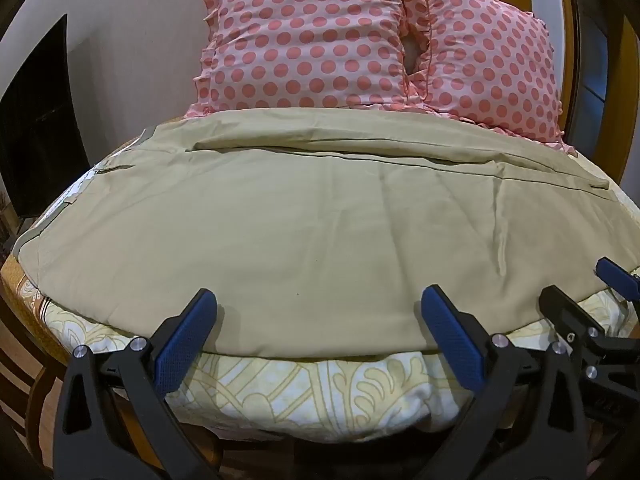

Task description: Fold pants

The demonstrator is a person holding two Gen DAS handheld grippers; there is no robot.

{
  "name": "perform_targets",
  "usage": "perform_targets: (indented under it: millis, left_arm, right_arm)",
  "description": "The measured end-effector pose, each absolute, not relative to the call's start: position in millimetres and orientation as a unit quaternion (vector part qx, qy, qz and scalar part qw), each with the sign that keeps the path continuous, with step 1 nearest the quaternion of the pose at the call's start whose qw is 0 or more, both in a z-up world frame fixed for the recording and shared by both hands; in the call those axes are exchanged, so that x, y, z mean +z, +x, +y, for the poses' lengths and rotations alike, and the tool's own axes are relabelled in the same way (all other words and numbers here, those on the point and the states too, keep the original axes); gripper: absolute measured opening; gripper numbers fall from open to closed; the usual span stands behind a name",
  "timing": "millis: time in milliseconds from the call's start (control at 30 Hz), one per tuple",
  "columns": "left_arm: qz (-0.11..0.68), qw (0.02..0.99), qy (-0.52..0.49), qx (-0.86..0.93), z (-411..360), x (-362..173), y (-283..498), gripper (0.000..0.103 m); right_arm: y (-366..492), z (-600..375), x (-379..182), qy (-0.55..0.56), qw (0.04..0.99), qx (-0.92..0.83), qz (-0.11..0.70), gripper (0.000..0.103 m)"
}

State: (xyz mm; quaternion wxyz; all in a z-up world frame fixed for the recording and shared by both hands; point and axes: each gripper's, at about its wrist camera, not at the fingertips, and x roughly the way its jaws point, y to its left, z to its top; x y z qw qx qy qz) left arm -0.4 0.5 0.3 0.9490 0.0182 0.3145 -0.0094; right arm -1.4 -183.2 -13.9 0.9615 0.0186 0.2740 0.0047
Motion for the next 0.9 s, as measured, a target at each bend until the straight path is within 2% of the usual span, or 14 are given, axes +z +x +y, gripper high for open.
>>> perform_targets:
  millis: [900]
  left_arm:
    - [0.317,0.948,0.022,-0.009,0.2,0.2,-0.2,0.102]
  right_arm:
    - [-1.7,-183.5,-13.6,0.019,0.962,0.005,0.272,0.101]
